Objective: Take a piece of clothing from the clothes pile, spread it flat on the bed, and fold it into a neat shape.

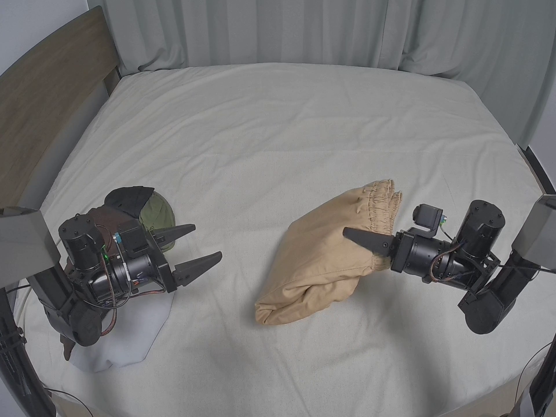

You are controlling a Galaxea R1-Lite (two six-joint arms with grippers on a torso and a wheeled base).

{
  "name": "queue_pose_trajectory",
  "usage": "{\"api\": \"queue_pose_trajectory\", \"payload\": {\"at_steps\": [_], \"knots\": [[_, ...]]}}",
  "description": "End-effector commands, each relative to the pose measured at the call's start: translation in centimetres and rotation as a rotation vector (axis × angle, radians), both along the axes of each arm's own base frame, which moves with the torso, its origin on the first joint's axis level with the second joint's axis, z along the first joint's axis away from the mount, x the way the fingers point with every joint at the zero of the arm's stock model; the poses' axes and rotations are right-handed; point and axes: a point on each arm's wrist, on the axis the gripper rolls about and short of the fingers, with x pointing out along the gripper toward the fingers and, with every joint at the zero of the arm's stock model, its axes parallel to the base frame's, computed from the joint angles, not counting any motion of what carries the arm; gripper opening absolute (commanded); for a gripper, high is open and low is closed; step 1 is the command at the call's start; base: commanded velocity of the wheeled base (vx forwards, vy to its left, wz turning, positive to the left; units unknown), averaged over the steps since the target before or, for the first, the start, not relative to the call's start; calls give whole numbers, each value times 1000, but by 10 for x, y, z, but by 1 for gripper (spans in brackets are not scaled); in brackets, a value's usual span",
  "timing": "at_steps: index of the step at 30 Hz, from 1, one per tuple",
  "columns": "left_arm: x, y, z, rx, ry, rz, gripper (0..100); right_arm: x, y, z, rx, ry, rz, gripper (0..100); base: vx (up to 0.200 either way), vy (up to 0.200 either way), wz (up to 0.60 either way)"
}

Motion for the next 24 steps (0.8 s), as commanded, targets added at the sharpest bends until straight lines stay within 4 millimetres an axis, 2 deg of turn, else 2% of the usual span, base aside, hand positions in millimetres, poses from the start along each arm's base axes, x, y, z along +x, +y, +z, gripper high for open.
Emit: {"api": "queue_pose_trajectory", "payload": {"at_steps": [1, 10, 17, 24], "knots": [[-1, 1, 2, -2, -6, 4, 100, 7, 2, 7, 25, -18, 2, 0, 0, 0, 0], [1, 9, 4, -3, -12, 18, 100, 21, 8, 12, 63, -24, 4, 0, 0, 0, 0], [3, 19, 1, -2, -5, 41, 100, 33, 14, 0, 58, -10, 7, 0, 0, 0, 0], [3, 20, 1, -2, -5, 45, 100, 45, 21, -5, 64, -21, 12, 0, 0, 0, 0]]}}
